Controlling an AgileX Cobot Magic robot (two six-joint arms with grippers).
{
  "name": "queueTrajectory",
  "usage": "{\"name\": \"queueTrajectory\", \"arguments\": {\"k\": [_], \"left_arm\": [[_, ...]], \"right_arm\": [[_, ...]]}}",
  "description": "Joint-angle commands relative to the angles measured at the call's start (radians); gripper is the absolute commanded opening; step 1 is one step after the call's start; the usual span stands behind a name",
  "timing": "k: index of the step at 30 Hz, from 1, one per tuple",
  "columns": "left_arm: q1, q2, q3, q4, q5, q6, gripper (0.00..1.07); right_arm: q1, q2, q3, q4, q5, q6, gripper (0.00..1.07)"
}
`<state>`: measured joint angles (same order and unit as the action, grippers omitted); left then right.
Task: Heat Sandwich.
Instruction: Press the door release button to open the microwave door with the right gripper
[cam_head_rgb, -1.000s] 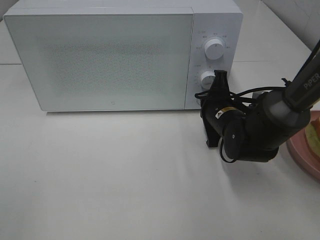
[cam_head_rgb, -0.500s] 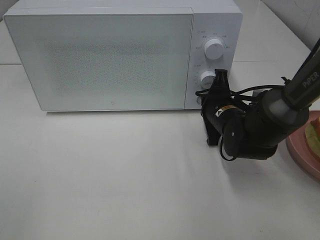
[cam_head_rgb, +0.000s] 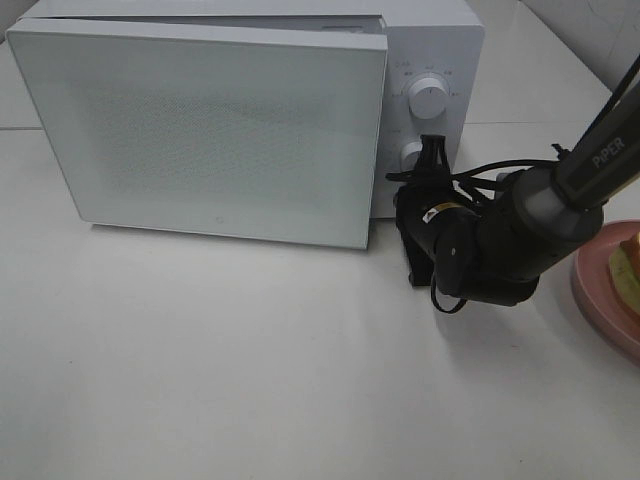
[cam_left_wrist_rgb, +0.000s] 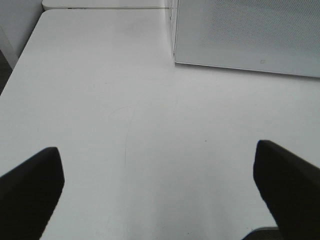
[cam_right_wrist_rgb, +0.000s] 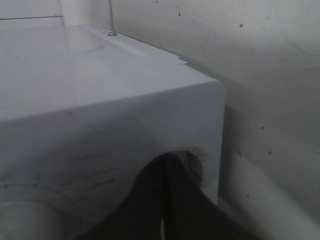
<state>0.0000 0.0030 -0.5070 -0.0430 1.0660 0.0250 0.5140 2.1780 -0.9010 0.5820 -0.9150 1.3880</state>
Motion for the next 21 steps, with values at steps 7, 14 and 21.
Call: {"name": "queueTrajectory", "arguments": {"k": [7, 14, 21], "left_arm": [[-0.001, 0.0, -0.009, -0.003, 0.002, 0.002, 0.98], [-0.001, 0.0, -0.009, -0.003, 0.002, 0.002, 0.98], [-0.001, 0.0, -0.009, -0.003, 0.002, 0.002, 0.98]], "right_arm": [[-0.059, -0.021, -0.141, -0.052, -0.335, -0.069, 0.0], [-0.056, -0.021, -0.141, -0.052, -0.312, -0.069, 0.0], [-0.056, -0.021, -0.14, -0.052, -0.305, -0.069, 0.0]]}}
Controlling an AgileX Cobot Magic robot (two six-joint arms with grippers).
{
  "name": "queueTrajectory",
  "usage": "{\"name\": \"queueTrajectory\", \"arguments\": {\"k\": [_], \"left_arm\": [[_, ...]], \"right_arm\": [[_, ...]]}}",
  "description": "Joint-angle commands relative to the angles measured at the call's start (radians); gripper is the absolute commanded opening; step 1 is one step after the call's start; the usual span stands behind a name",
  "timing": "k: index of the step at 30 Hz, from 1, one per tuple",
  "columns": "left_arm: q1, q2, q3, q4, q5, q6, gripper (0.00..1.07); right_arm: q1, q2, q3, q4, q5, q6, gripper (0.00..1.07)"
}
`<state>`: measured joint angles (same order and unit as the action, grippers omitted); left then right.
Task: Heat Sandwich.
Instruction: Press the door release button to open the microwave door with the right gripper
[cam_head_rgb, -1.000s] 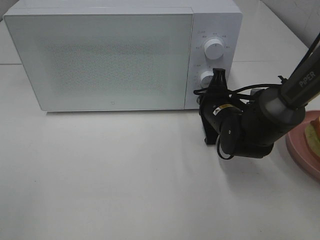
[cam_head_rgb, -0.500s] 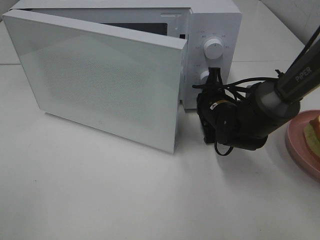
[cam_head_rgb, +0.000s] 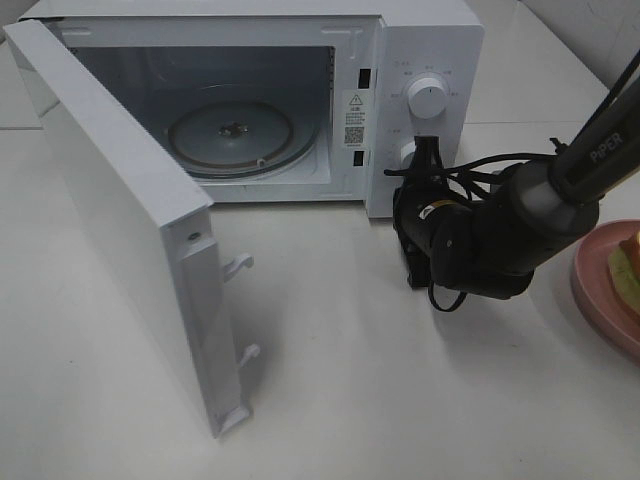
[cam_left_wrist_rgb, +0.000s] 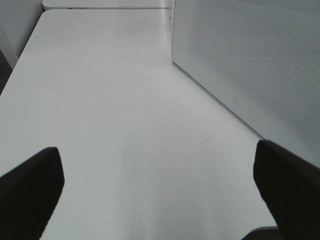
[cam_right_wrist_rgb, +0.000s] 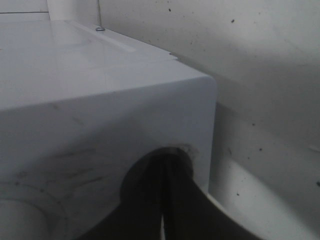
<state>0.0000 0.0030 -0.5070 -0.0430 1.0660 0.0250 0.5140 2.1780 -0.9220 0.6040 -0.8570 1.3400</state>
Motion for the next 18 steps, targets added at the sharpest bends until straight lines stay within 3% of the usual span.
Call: {"name": "queueTrajectory", "arguments": {"k": [1, 10, 18], "left_arm": [[-0.001, 0.0, -0.009, -0.003, 0.002, 0.002, 0.98], [-0.001, 0.0, -0.009, -0.003, 0.002, 0.002, 0.98], [-0.001, 0.0, -0.009, -0.003, 0.002, 0.002, 0.98]], "right_arm": [[-0.056, -0.024, -0.118, -0.075, -0.347, -0.021, 0.0], [-0.039, -0.024, -0.112, -0.083, -0.291, -0.014, 0.0], [-0.032, -0.072, -0.028, -0.093, -0.128, 0.001, 0.0]]}}
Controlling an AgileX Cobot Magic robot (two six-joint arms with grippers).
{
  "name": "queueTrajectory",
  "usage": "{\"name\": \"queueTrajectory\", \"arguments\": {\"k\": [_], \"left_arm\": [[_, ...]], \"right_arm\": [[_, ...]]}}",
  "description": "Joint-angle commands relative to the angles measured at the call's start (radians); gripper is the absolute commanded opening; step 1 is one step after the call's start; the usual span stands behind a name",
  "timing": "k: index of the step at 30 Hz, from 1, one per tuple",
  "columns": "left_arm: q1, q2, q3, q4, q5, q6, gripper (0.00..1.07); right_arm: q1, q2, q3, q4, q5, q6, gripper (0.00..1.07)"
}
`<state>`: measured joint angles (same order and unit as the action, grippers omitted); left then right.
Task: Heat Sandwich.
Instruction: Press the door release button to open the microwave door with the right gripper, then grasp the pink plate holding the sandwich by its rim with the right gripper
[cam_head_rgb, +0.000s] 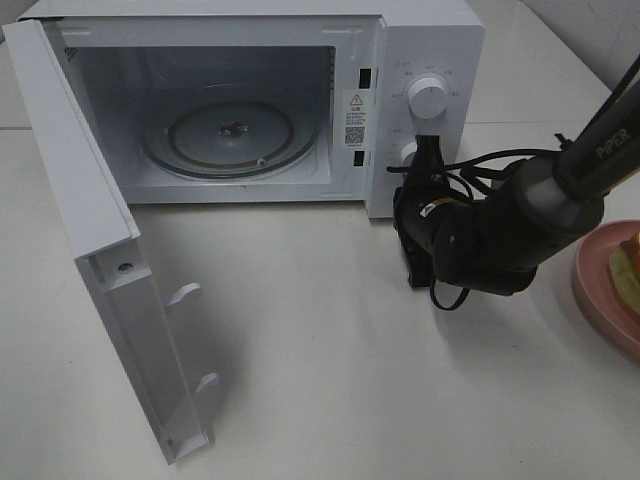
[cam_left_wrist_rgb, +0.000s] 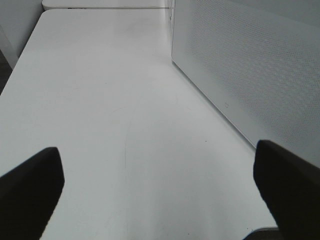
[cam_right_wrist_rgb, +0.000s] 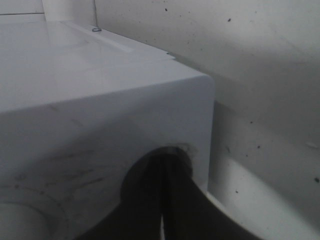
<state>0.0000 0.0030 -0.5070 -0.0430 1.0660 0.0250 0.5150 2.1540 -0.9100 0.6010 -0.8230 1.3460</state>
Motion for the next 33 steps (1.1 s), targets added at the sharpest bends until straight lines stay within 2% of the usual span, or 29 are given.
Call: {"name": "queueTrajectory", "arguments": {"k": [1, 4, 12, 22, 27, 28, 31, 33], "left_arm": [[-0.001, 0.0, -0.009, -0.003, 0.002, 0.002, 0.98], [-0.001, 0.0, -0.009, -0.003, 0.002, 0.002, 0.98], [-0.001, 0.0, -0.009, -0.003, 0.002, 0.002, 0.98], [-0.001, 0.0, -0.009, -0.002, 0.002, 0.002, 0.98], [-0.001, 0.0, -0.009, -0.002, 0.002, 0.002, 0.98], [-0.001, 0.0, -0.009, -0.002, 0.002, 0.002, 0.98], [-0.001, 0.0, -0.009, -0.002, 0.002, 0.002, 0.98], [-0.001, 0.0, -0.009, -0.002, 0.002, 0.002, 0.98]], "right_arm": [[-0.033, -0.048, -0.04, -0.09, -0.162, -0.005, 0.0], [-0.026, -0.078, 0.021, -0.137, -0.06, 0.014, 0.0], [0.022, -0.138, 0.148, -0.154, 0.021, 0.061, 0.0], [0.022, -0.302, 0.265, -0.214, 0.144, -0.033, 0.0], [0.021, -0.39, 0.292, -0.26, 0.311, -0.156, 0.0], [0.021, -0.421, 0.292, -0.26, 0.403, -0.26, 0.0], [0.021, -0.45, 0.292, -0.26, 0.479, -0.394, 0.01], [0.021, -0.493, 0.292, -0.26, 0.589, -0.602, 0.01]]}}
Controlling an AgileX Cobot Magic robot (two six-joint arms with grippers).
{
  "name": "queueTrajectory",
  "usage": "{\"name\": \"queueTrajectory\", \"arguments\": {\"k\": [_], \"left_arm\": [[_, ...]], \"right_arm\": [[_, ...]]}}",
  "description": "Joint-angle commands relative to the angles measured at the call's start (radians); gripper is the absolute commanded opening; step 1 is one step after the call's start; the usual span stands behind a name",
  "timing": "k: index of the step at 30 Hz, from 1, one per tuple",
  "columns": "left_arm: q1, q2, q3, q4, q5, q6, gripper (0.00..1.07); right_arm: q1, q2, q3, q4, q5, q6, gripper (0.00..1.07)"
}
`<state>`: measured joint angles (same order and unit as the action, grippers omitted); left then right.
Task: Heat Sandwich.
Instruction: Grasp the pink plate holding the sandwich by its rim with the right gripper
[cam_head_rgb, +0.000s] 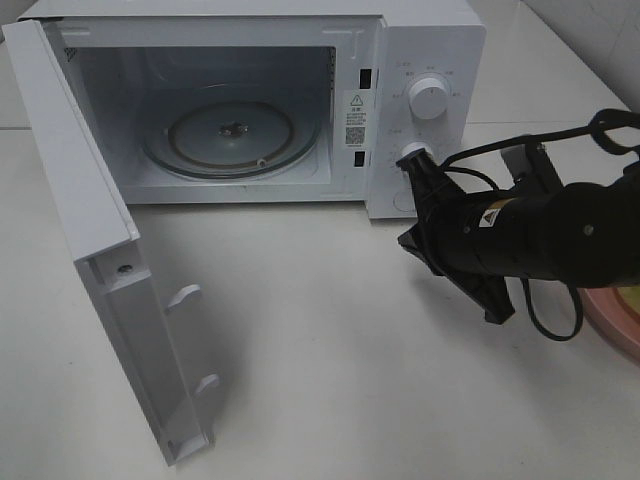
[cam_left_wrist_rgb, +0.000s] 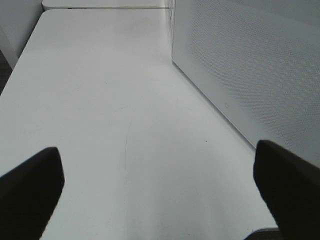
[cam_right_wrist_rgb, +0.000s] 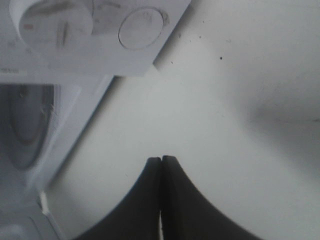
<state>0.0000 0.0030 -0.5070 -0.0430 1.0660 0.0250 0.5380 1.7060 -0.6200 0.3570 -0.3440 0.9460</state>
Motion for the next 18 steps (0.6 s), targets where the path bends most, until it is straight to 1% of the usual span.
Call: {"name": "queueTrajectory", "arguments": {"k": [1, 3, 4, 5, 6, 7, 10, 11, 12, 14, 15, 18], "left_arm": [[-0.001, 0.0, -0.009, -0.002, 0.002, 0.002, 0.98], [-0.001, 0.0, -0.009, -0.002, 0.002, 0.002, 0.98], [-0.001, 0.0, -0.009, -0.002, 0.002, 0.002, 0.98], [-0.001, 0.0, -0.009, -0.002, 0.002, 0.002, 0.98], [-0.001, 0.0, -0.009, -0.002, 0.002, 0.002, 0.98], [-0.001, 0.0, -0.009, -0.002, 0.002, 0.002, 0.98], [-0.001, 0.0, -0.009, -0.002, 0.002, 0.002, 0.98], [-0.001, 0.0, -0.009, -0.002, 0.002, 0.002, 0.98], [-0.001, 0.0, -0.009, -0.002, 0.002, 0.002, 0.98], [-0.001, 0.0, -0.009, -0.002, 0.002, 0.002, 0.98], [-0.001, 0.0, -0.009, -0.002, 0.002, 0.002, 0.98], [-0.001, 0.0, -0.009, -0.002, 0.002, 0.002, 0.98]], "right_arm": [[-0.002, -0.045, 0.002, -0.016, 0.11, -0.202, 0.01], [-0.002, -0.073, 0.002, -0.016, 0.17, -0.34, 0.02], [-0.002, -0.1, 0.002, -0.016, 0.228, -0.496, 0.02], [-0.002, -0.114, 0.002, -0.016, 0.259, -0.572, 0.03], [-0.002, -0.114, 0.002, -0.016, 0.259, -0.572, 0.03], [-0.002, -0.128, 0.002, -0.016, 0.293, -0.631, 0.03], [-0.002, -0.174, 0.002, -0.016, 0.407, -0.902, 0.04], [-0.002, -0.174, 0.002, -0.016, 0.407, -0.902, 0.04], [-0.002, -0.182, 0.002, -0.016, 0.433, -0.964, 0.05], [-0.002, -0.209, -0.003, -0.019, 0.535, -1.101, 0.07], [-0.002, -0.218, -0.006, -0.028, 0.576, -1.132, 0.08], [-0.002, -0.235, -0.014, -0.067, 0.647, -1.149, 0.09]]}}
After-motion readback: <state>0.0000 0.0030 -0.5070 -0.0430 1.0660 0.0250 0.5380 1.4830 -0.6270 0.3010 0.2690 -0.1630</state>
